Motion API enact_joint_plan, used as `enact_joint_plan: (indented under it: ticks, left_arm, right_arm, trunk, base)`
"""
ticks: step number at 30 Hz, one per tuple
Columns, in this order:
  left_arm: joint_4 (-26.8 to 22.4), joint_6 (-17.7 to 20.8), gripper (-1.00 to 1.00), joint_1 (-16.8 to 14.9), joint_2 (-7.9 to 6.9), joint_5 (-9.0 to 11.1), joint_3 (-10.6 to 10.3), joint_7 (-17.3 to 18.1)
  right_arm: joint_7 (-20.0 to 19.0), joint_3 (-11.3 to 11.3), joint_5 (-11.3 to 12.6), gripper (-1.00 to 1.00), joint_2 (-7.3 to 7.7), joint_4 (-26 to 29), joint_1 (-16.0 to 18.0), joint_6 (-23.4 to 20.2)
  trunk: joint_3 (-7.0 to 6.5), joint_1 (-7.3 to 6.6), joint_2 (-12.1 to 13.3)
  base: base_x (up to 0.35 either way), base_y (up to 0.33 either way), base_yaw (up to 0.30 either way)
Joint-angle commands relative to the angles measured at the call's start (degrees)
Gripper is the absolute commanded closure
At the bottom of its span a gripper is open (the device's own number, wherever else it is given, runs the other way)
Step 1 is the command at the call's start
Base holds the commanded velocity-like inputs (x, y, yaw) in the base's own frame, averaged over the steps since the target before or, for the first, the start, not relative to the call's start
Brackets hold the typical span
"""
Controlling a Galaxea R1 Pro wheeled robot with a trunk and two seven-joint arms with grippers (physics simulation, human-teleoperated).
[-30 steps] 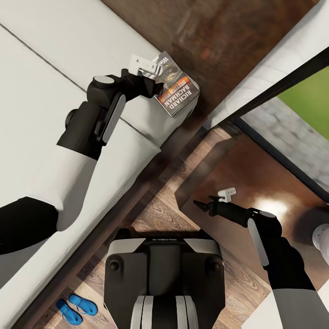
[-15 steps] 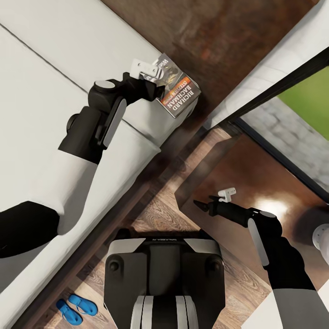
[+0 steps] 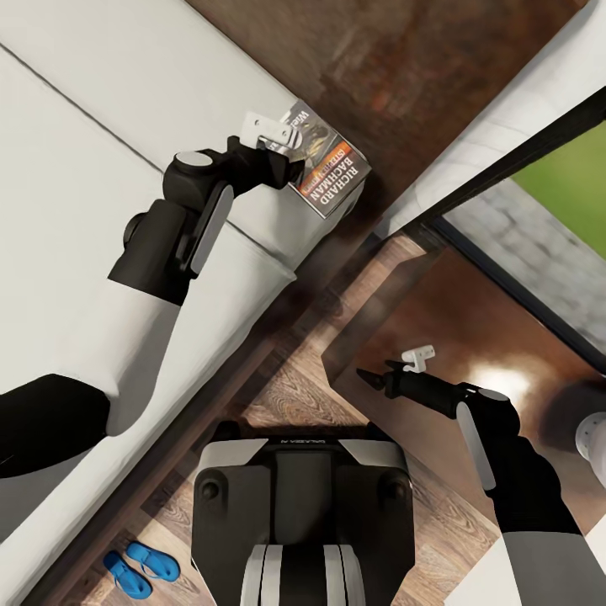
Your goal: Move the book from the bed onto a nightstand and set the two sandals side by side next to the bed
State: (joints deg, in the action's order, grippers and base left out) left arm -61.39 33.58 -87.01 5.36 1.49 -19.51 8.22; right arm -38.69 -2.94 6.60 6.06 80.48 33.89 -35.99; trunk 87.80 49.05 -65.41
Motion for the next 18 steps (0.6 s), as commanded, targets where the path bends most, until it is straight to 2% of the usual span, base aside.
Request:
enact_joint_plan:
  ticks: [1, 18]
  left_arm:
    - [4.69, 0.31, -1.00, 0.00, 0.00, 0.00, 0.00, 0.12]
    - [4.78, 0.26, -1.00, -0.01, -0.48, -0.33, 0.07, -0.04]
  right_arm:
    - [0.05, -0.04, 0.53, -1.00, 0.04, 0.02, 0.00, -0.49]
    - [0.11, -0.04, 0.52, -1.00, 0.01, 0.02, 0.01, -0.49]
  trunk:
    - [0.02, 0.02, -0.02]
    - [0.02, 0.02, -0.02]
  base:
    - [0.000, 0.000, 0.000]
    - [0.000, 0.000, 0.000]
